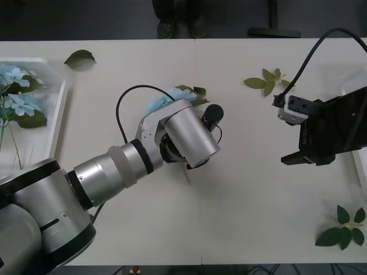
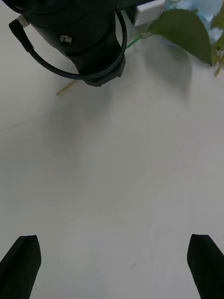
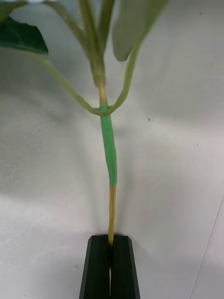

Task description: Place the red flowers into the right box and the blue flowers into the left box. If a person shows an open palm, hand one flower to the person first, then continue sorting.

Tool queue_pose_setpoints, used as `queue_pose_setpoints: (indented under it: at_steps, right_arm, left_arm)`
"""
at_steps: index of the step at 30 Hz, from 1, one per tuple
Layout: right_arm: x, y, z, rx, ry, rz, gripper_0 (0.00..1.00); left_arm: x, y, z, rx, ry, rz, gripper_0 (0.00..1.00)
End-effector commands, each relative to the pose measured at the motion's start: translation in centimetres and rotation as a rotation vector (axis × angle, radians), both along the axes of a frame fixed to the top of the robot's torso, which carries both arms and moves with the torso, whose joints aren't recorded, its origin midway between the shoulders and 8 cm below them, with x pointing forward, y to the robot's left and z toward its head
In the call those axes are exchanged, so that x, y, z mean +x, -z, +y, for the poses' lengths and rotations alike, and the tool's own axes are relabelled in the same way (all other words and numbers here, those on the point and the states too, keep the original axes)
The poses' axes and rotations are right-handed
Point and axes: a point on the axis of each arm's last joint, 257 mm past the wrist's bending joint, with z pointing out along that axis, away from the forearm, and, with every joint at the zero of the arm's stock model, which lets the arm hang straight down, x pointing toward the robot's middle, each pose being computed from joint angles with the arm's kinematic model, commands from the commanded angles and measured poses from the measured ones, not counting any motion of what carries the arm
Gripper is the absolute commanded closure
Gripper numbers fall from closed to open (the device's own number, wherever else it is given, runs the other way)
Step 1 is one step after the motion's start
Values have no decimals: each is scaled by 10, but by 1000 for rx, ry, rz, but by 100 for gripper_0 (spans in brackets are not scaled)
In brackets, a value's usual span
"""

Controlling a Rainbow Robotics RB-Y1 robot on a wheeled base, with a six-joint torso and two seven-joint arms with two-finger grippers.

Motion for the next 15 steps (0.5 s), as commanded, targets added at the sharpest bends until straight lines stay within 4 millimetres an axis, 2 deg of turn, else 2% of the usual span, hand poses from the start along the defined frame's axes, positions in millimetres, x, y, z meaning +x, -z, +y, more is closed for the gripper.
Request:
queue_pose_setpoints:
  at_steps: [1, 15]
  right_arm:
    - [5, -15, 2, -8, -24, -55, 8]
    - [5, -15, 2, -8, -24, -55, 8]
  left_arm:
    - [2, -12, -20, -7, 52, -21, 100]
    - [2, -12, -20, -7, 52, -21, 100]
